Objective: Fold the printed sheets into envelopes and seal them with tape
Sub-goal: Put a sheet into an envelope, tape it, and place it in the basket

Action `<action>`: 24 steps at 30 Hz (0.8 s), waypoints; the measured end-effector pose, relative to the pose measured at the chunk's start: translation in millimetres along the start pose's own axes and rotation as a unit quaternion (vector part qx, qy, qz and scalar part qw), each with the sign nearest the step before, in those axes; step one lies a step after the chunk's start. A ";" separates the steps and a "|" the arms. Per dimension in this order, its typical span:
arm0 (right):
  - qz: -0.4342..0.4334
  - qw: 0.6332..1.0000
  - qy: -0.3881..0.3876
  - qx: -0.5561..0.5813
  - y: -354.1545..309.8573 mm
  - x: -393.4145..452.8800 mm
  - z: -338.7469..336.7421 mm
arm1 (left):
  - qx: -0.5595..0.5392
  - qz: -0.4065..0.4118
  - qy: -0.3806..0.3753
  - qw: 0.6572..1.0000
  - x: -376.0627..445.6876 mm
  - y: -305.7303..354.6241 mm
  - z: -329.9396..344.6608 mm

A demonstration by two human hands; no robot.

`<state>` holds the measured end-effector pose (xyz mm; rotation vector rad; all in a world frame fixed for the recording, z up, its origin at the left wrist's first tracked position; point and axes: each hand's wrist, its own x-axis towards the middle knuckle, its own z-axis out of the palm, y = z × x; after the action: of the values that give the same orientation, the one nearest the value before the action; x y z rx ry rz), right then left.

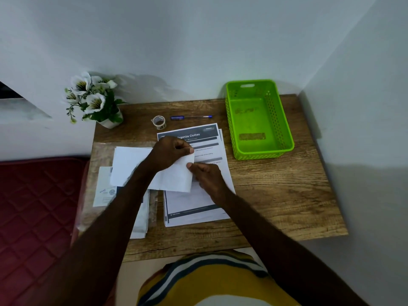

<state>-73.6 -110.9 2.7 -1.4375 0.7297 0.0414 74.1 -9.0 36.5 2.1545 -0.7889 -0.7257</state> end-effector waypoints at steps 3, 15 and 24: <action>0.019 0.999 -0.020 -0.016 0.9 -3.5 -1.4 | 0.006 -0.006 0.007 1.000 1.5 1.7 -1.1; 0.010 0.997 -0.081 0.005 1.4 -24.5 2.5 | 0.028 0.004 0.029 0.999 10.4 0.4 -9.6; 0.021 0.997 -0.067 0.028 3.7 -29.4 6.5 | 0.023 -0.008 0.026 0.999 14.1 4.0 -11.4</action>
<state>-95.6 -92.7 13.3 -1.3511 0.6460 0.1484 89.9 -16.4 42.7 2.2149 -0.7689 -0.6626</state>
